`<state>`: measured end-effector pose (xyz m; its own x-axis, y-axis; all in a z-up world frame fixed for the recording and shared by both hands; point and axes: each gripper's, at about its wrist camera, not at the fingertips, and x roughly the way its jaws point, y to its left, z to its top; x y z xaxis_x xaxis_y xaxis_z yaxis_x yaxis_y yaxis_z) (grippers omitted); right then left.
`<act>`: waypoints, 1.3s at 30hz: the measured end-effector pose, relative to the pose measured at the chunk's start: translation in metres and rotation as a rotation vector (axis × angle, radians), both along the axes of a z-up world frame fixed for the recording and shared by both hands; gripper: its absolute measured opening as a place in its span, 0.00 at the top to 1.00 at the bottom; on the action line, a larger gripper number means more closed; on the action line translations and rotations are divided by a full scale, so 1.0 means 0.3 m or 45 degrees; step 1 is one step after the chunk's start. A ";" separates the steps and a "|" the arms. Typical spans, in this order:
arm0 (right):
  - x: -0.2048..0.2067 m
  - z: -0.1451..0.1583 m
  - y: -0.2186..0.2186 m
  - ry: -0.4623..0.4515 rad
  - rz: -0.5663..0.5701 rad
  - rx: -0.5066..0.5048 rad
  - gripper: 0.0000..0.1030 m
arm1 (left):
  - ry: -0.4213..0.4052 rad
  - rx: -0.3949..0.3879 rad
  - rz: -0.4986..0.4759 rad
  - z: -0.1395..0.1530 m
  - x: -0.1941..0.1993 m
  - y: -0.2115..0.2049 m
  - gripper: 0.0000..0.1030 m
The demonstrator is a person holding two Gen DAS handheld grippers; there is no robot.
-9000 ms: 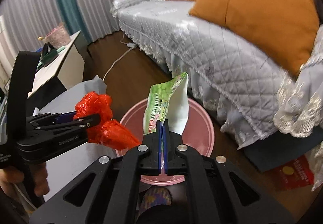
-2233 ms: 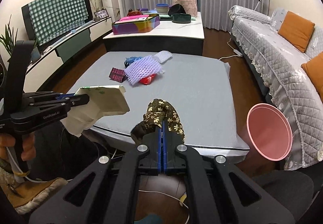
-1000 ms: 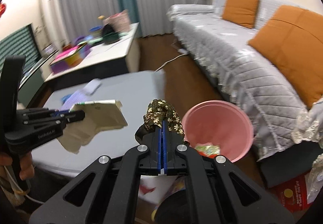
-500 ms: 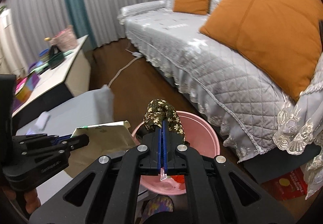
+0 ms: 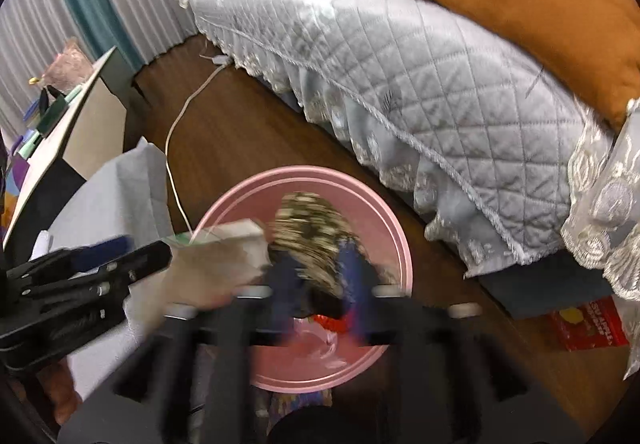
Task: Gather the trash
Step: 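Open both tools to drop the paper and scrunchie into the wastebasket, then move both tools back over the table toward the foam net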
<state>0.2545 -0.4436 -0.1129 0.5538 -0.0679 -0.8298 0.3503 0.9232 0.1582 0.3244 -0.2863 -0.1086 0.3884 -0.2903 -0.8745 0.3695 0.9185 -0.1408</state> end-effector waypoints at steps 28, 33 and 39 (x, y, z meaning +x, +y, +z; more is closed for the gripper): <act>-0.182 0.339 0.552 -0.400 0.447 0.013 0.05 | -0.336 0.155 0.538 0.364 -0.477 0.808 0.16; -0.326 0.358 0.808 -0.392 0.690 0.070 0.05 | -0.426 0.228 0.674 0.372 -0.682 0.996 0.13; -0.496 0.274 1.040 -0.379 0.882 0.072 0.05 | -0.415 0.235 0.788 0.282 -0.875 1.126 0.13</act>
<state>0.1059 -0.1317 -0.0308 0.6557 0.4154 -0.6305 -0.3719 0.9044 0.2091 0.0618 0.0516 -0.0240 0.6831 0.2084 -0.7000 -0.2295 0.9711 0.0652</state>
